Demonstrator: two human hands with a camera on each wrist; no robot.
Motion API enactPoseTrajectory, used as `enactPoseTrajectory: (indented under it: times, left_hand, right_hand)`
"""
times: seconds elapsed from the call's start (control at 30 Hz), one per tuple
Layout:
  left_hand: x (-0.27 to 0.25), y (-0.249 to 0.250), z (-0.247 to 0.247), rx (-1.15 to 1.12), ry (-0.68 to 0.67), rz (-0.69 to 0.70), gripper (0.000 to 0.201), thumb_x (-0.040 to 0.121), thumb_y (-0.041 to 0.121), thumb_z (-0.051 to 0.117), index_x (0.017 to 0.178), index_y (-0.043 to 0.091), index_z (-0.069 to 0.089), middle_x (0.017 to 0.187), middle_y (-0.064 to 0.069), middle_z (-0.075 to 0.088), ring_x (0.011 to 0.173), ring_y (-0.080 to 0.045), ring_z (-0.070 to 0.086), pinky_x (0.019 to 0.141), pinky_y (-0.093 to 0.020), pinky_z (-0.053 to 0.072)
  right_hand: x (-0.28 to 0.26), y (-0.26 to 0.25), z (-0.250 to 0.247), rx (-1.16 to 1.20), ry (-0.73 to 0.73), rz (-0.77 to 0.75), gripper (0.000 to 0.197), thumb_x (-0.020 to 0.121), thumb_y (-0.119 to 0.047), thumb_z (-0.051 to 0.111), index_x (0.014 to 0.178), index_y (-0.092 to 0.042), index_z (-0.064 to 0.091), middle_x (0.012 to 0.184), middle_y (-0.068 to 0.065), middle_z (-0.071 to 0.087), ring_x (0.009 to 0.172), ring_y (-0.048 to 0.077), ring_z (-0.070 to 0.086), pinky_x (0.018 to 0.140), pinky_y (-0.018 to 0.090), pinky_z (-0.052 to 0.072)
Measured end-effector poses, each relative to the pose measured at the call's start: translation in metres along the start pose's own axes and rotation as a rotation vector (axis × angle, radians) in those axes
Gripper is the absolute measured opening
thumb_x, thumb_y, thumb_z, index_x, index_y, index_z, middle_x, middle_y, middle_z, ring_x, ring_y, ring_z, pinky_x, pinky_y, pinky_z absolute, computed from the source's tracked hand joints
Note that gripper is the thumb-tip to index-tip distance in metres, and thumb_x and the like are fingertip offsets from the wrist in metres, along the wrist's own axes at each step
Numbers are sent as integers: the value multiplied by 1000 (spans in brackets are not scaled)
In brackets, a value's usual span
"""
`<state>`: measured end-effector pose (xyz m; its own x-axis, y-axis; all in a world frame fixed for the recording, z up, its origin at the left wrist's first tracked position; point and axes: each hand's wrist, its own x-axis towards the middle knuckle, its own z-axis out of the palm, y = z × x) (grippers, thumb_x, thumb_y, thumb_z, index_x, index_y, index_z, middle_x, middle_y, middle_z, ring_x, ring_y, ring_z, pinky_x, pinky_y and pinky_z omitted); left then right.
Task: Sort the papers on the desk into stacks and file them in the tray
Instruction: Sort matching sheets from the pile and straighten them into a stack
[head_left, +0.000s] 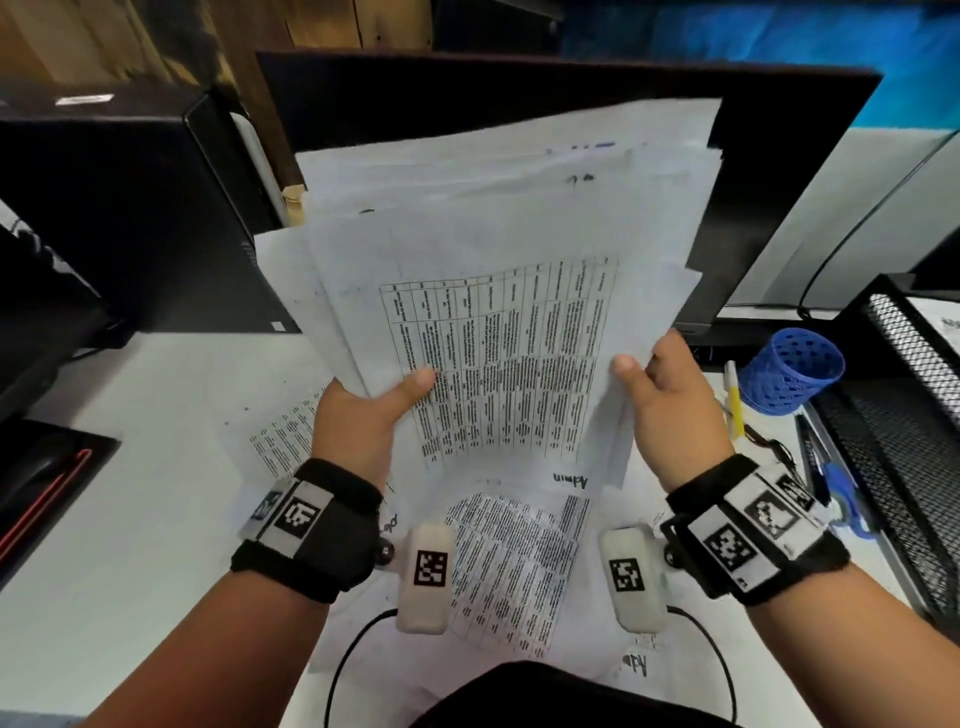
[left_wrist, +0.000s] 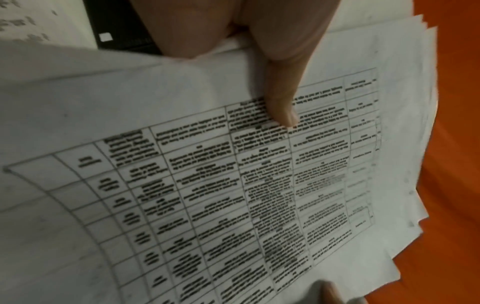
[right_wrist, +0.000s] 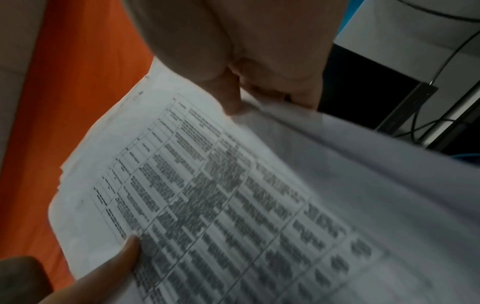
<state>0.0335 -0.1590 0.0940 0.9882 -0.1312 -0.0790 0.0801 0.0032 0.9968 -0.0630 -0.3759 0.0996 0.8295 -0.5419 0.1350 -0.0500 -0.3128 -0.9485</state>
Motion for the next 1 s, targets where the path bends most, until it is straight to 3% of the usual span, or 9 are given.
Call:
enactPoseTrajectory:
  times: [0.07, 0.13, 0.17, 0.2, 0.33, 0.47, 0.7, 0.83, 1.0]
  left_hand:
    - [-7, 6, 2, 41, -6, 42, 21, 66, 25, 81, 74, 21, 62, 54, 20, 62, 60, -15, 61, 78, -25, 50]
    - [-15, 11, 3, 80, -54, 66, 35, 66, 19, 81, 87, 0, 60, 42, 19, 54, 74, -19, 56, 76, -20, 49]
    - [-17, 10, 2, 85, -107, 60, 37, 65, 16, 82, 93, 3, 61, 46, 21, 58, 77, -5, 60, 70, -7, 30]
    - [-18, 11, 2, 94, -161, 63, 36, 63, 14, 83, 94, 15, 64, 57, 24, 64, 73, 4, 64, 52, -6, 41]
    - [-11, 5, -4, 149, -241, 74, 53, 54, 24, 84, 102, 27, 63, 99, 9, 72, 93, -1, 66, 79, -20, 53]
    - [-4, 2, 0, 103, -279, 47, 61, 54, 28, 83, 111, 25, 62, 106, 4, 70, 101, -7, 64, 75, -17, 51]
    - [8, -5, 9, 112, -145, 47, 30, 81, 26, 70, 110, 28, 61, 106, 9, 68, 105, -9, 62, 88, -27, 46]
    - [2, -8, 13, 126, -66, 46, 20, 97, 31, 45, 112, 39, 56, 107, 24, 61, 109, -1, 55, 94, -25, 39]
    - [-1, -1, 22, 98, -12, 115, 24, 99, 32, 39, 116, 45, 50, 106, 28, 59, 104, 9, 52, 86, -15, 40]
  right_hand:
    - [-5, -3, 3, 8, 65, -46, 22, 97, -14, 47, 116, -25, 48, 92, -20, 58, 82, -19, 51, 74, 6, 40]
    - [-13, -2, 6, 75, 24, -67, 30, 95, -15, 52, 123, -24, 47, 107, -17, 62, 99, -12, 55, 90, 12, 42]
    - [-17, 0, 7, 102, -1, -59, 35, 93, -15, 56, 126, -22, 46, 116, -15, 61, 110, -4, 56, 98, 22, 44]
    - [-20, 0, 7, 116, -7, -57, 41, 91, -15, 59, 129, -19, 46, 121, -11, 61, 114, 3, 56, 101, 32, 46]
    - [-12, -16, 0, 209, 104, -171, 60, 84, -9, 67, 132, -24, 36, 125, -3, 57, 118, 15, 55, 103, 48, 43]
    - [2, -51, -9, 33, 164, -490, 78, 84, -4, 66, 141, -27, 20, 123, -35, 43, 107, 13, 52, 101, 28, 42]
    - [23, -47, -8, -391, 178, -384, 40, 89, -8, 56, 123, -30, 57, 111, -6, 38, 97, -24, 33, 85, -7, 25]
    - [22, -43, -7, -42, 178, -316, 68, 86, -12, 64, 141, -31, 28, 112, -12, 52, 102, -5, 54, 93, 8, 41]
    - [2, 1, 8, 81, 87, 4, 44, 90, -21, 58, 132, -19, 44, 122, -10, 60, 112, 3, 57, 104, 41, 44]
